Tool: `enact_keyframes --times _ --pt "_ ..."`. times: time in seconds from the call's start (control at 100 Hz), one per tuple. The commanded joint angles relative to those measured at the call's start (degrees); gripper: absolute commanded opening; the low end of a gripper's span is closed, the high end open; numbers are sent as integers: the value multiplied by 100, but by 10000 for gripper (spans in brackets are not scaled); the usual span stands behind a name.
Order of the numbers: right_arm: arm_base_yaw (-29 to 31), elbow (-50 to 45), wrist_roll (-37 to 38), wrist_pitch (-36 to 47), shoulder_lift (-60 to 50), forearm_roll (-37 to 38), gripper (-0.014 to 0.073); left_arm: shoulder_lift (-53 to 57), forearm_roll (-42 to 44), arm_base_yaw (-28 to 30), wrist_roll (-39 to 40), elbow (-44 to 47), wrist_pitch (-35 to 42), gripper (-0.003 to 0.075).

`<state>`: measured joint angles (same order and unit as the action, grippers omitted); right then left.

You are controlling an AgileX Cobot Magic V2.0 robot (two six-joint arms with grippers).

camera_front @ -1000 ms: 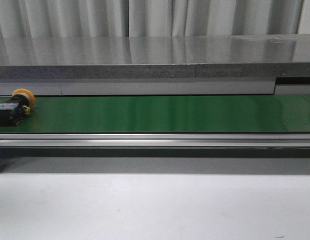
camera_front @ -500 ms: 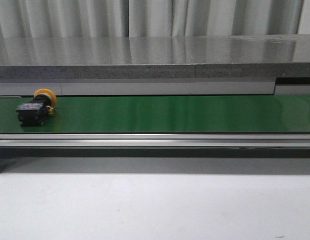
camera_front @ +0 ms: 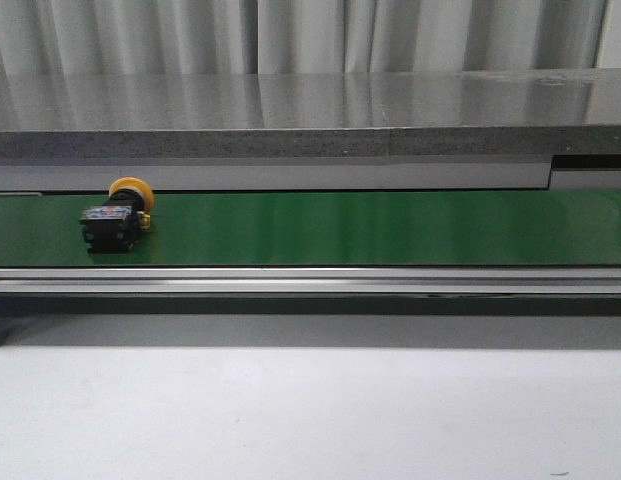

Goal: Move button from left to right

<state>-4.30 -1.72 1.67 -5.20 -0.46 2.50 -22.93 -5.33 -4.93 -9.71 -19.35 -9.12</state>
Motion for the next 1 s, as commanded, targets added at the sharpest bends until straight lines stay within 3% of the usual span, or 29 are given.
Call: enact_keyframes --times 0.0,0.17,0.53,0.99 --pt "-12 2 -9 489 -94 59 -68 -39 -61 -41 14 -149 523 580" --pt "-12 2 -9 489 -94 59 -68 -39 -61 -41 14 -149 523 498" --pt "-12 2 -9 489 -94 59 -68 -39 -61 -41 14 -149 523 7" --pt "-12 29 -9 985 -94 49 -68 -39 -61 -41 14 -149 523 5"
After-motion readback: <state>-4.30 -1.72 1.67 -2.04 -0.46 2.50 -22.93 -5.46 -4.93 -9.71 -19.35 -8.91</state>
